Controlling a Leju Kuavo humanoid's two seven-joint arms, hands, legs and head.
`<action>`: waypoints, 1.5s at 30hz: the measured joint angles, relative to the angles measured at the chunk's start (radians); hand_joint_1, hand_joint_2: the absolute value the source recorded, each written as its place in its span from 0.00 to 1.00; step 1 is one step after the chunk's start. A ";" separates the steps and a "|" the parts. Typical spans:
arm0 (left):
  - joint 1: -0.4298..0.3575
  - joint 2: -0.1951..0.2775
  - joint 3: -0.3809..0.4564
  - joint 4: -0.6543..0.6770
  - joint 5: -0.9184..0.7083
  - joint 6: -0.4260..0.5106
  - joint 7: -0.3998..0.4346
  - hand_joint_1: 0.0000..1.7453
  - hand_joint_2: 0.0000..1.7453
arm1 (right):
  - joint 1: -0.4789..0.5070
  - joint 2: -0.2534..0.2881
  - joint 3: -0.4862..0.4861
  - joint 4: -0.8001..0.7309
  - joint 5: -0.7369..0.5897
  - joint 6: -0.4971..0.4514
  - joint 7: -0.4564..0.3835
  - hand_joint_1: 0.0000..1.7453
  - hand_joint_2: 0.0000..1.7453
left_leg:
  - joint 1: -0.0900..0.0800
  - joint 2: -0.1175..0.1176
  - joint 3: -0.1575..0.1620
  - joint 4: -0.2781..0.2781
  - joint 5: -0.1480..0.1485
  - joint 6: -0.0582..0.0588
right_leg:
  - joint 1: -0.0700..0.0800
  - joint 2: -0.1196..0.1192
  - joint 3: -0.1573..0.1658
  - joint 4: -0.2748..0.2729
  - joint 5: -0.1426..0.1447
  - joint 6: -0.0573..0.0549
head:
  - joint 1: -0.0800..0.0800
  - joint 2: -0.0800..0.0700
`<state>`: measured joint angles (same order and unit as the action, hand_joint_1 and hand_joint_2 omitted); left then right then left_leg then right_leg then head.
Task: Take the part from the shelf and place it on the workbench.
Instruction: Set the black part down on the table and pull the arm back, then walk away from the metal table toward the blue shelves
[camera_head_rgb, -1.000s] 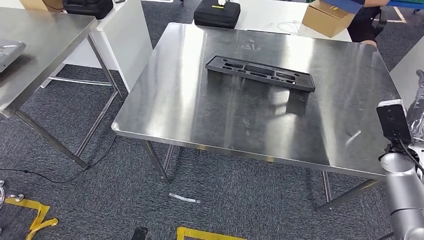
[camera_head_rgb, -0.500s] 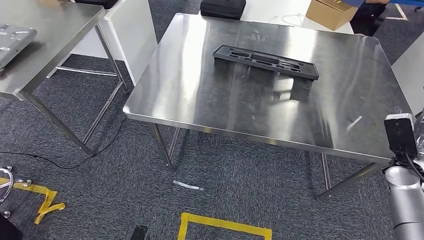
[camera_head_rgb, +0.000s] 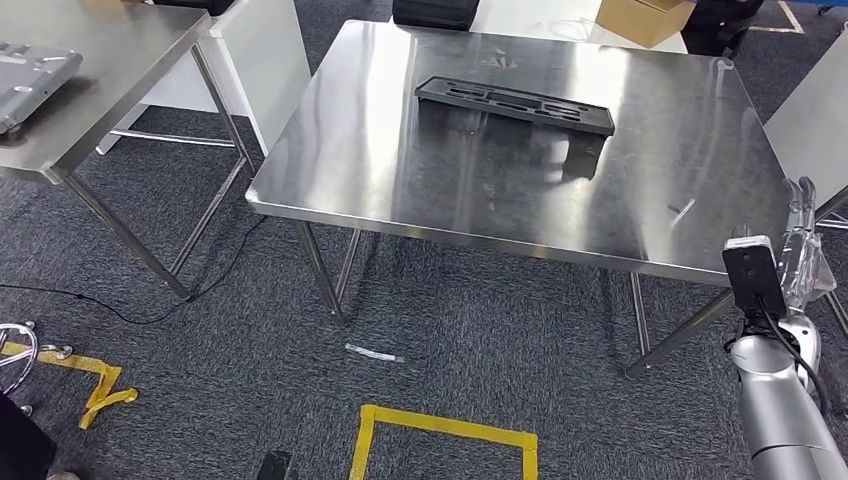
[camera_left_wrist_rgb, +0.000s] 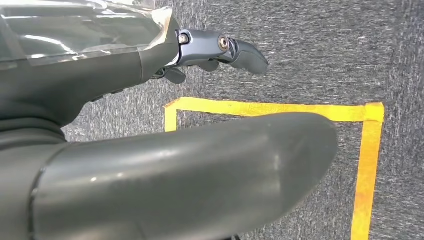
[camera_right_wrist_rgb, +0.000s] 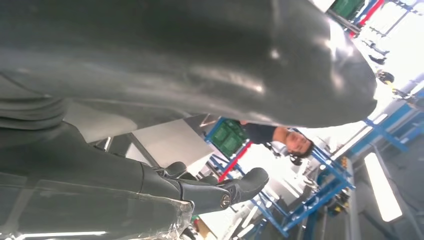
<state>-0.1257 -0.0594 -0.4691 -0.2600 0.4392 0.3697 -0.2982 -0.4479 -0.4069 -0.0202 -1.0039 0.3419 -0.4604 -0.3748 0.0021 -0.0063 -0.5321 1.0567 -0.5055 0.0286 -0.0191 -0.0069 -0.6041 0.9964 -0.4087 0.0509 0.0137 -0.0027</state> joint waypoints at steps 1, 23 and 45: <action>0.000 0.000 0.002 0.000 0.001 0.001 -0.002 0.00 0.00 | -0.001 0.001 0.001 -0.002 0.001 0.002 0.000 0.00 0.00 | -0.003 -0.001 0.017 -0.031 -0.006 0.004 | 0.000 -0.001 -0.005 0.001 0.007 0.008 | 0.001 0.000; 0.021 -0.002 0.030 0.001 0.032 0.031 -0.035 0.00 0.00 | 0.050 0.025 -0.035 -0.016 -0.010 -0.037 0.029 0.00 0.00 | -0.006 0.003 -0.197 0.131 -0.022 -0.007 | 0.000 0.001 0.096 -0.026 -0.067 -0.036 | -0.001 0.000; 0.020 -0.002 0.031 0.001 0.031 0.032 -0.030 0.00 0.00 | 0.095 0.033 -0.094 -0.032 0.017 -0.038 0.034 0.00 0.00 | -0.004 0.007 -0.140 -0.043 0.126 0.029 | -0.003 0.005 0.086 0.082 -0.121 0.049 | 0.012 0.000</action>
<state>-0.1058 -0.0619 -0.4383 -0.2594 0.4706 0.4017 -0.3281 -0.3532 -0.3738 -0.1147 -1.0358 0.3590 -0.4985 -0.3404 -0.0017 0.0003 -0.6718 1.0141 -0.3791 0.0573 -0.0225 -0.0020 -0.5180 1.0787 -0.5294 0.0998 0.0260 -0.0027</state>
